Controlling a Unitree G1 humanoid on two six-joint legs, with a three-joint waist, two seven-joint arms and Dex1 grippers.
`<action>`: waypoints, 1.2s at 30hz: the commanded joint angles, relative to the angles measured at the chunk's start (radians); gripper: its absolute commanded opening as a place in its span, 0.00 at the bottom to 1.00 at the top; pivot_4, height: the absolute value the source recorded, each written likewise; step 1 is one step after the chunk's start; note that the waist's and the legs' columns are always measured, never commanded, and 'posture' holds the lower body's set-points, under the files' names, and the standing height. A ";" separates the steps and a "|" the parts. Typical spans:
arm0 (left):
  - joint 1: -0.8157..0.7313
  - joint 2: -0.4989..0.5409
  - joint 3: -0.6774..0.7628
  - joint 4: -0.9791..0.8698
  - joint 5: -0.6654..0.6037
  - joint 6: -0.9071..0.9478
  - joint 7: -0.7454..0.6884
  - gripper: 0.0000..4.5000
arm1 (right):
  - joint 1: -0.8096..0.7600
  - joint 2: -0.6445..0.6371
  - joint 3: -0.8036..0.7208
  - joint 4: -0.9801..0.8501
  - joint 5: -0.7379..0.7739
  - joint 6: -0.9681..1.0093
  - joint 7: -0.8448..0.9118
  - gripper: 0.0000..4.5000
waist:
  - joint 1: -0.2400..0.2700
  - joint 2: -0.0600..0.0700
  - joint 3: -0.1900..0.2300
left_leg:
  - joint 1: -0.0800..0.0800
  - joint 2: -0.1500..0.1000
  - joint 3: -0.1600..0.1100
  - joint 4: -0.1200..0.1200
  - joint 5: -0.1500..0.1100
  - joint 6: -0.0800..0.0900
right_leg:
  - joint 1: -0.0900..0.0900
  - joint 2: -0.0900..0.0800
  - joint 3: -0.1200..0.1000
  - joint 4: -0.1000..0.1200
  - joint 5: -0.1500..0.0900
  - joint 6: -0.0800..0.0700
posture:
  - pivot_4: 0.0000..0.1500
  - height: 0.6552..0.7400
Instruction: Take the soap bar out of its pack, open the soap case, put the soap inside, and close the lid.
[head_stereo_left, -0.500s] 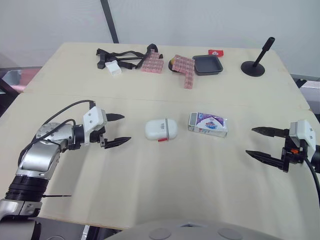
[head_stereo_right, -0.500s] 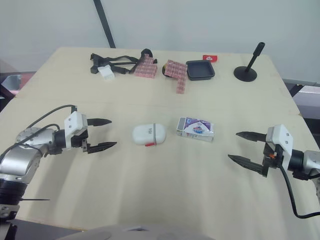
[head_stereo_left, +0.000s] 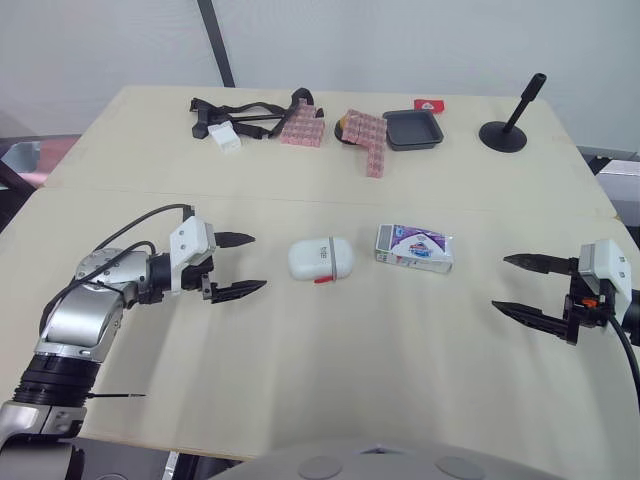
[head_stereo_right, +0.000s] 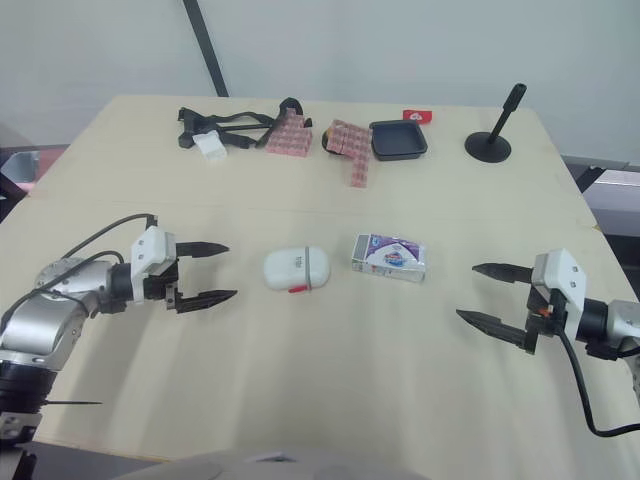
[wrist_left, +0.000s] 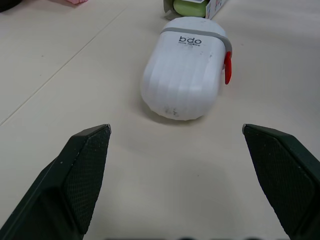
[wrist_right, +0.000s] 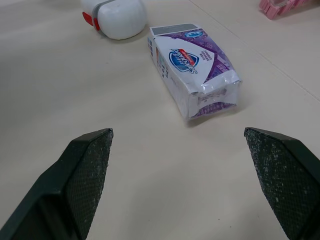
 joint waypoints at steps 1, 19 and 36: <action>0.002 0.007 0.021 -0.026 -0.020 0.005 -0.005 1.00 | -0.002 -0.015 -0.028 -0.005 -0.004 -0.009 0.004 1.00 | 0.000 0.000 0.000 | 0.000 0.000 0.000 0.000 0.000 0.000 | 0.000 0.000 0.000 0.000 0.000 0.000 | 1.00 1.00; 0.001 -0.053 -0.034 -0.292 -0.169 0.175 0.023 1.00 | -0.290 -0.109 0.151 0.012 -0.060 0.153 -0.004 1.00 | -0.004 0.000 0.000 | 0.000 0.000 0.000 0.002 0.000 0.000 | 0.000 0.000 0.000 0.003 -0.001 -0.001 | 1.00 1.00; 0.079 -0.132 -0.086 -0.346 -0.124 0.118 0.081 1.00 | -0.630 0.011 0.439 0.294 -0.261 0.060 0.029 1.00 | -0.004 0.000 0.000 | 0.000 0.000 0.001 0.004 0.001 0.000 | -0.001 0.000 0.000 0.009 -0.001 -0.002 | 1.00 1.00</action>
